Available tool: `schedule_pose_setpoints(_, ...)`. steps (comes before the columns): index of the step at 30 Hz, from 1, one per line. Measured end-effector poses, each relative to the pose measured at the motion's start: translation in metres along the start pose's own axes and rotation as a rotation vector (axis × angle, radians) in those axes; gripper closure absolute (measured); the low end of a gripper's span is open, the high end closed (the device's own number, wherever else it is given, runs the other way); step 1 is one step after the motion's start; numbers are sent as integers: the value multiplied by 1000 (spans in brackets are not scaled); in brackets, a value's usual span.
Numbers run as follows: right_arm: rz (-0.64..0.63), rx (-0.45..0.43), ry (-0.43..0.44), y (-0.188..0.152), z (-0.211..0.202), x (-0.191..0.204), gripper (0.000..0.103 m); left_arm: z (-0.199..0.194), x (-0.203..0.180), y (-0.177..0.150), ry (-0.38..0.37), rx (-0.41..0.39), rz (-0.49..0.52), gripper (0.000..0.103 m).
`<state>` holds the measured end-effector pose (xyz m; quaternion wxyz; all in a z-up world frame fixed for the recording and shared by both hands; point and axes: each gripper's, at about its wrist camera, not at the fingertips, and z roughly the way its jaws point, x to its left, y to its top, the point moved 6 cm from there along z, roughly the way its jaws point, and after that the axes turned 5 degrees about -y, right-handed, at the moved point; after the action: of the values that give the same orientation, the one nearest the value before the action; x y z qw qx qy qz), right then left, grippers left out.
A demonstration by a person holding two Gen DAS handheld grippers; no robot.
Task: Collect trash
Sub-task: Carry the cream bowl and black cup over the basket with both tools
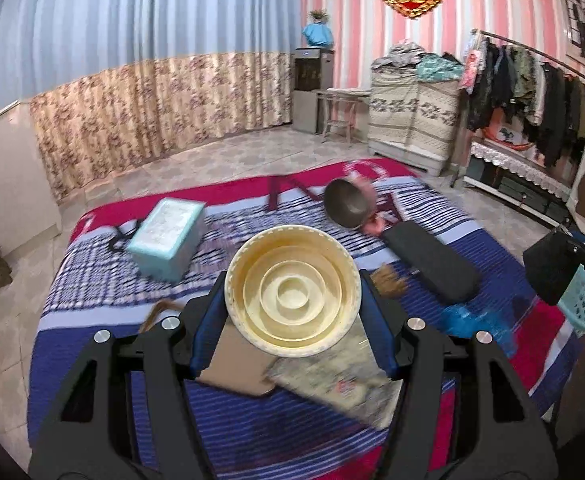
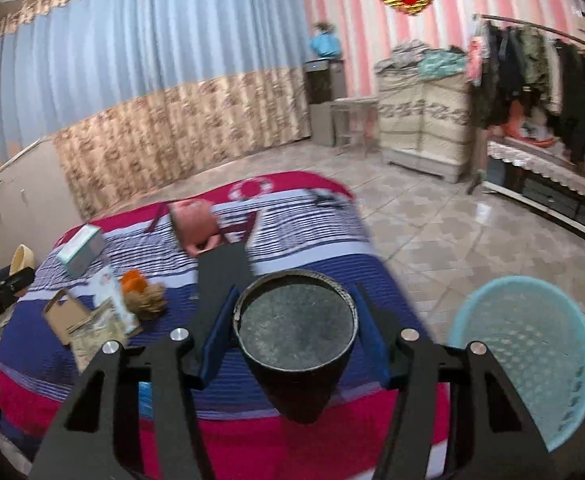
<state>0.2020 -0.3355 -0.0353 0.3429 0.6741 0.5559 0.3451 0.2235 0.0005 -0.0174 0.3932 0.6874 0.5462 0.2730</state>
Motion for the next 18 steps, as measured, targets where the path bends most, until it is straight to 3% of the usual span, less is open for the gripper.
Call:
schedule_pose_setpoints(8,62,-37,-215,-2,-31,-109,46,13,-95,28,-111,-36,86,42)
schedule_pose_setpoints(18,153,-49,-388,-18,-51,-220,46,41,-238,31,-265,-44,187,42)
